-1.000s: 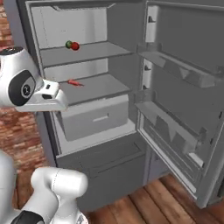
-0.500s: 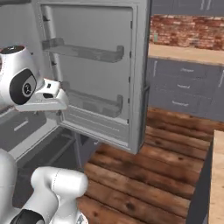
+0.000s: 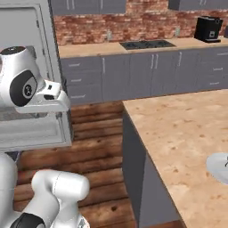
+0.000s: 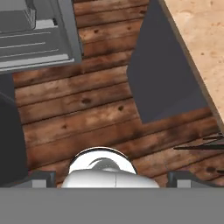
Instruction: Transport the fish and bell pepper to the fridge. Place the fish on the rack containing meat and place the bell pepper on the rack containing the vegetable, ensuring meats and vegetables are on different racks.
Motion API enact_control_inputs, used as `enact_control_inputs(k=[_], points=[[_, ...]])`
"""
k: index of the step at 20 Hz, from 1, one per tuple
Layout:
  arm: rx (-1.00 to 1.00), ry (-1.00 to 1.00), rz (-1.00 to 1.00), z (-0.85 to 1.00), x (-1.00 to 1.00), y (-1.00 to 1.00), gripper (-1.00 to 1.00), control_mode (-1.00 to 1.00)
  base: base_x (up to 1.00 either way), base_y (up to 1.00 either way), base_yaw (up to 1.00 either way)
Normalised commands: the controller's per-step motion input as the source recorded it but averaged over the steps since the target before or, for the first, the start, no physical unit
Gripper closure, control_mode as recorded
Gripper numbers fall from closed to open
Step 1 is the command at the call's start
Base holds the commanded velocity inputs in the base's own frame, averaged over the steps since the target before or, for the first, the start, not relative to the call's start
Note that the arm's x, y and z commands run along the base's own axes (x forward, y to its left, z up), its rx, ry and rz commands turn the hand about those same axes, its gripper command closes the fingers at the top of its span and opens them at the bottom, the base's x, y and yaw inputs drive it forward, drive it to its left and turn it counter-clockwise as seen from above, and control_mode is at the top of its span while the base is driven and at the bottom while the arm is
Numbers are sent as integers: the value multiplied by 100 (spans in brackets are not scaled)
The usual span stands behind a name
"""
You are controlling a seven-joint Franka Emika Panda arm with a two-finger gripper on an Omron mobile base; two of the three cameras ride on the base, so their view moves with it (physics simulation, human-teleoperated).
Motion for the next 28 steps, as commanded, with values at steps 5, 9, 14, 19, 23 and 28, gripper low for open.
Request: enact_control_inputs(k=[5,9,14,19,23,28], points=[[0,0,0,0,0,0,-100,100,-5,24,-97],[0,0,0,0,0,0,-100,100,-21,32,-84],[0,0,0,0,0,0,-100,100,51,0,-16],[0,0,0,0,0,0,-100,100,28,-36,1],[0,0,0,0,0,0,-100,100,20,0,-57],[0,0,0,0,0,0,-100,100,56,5,-69]])
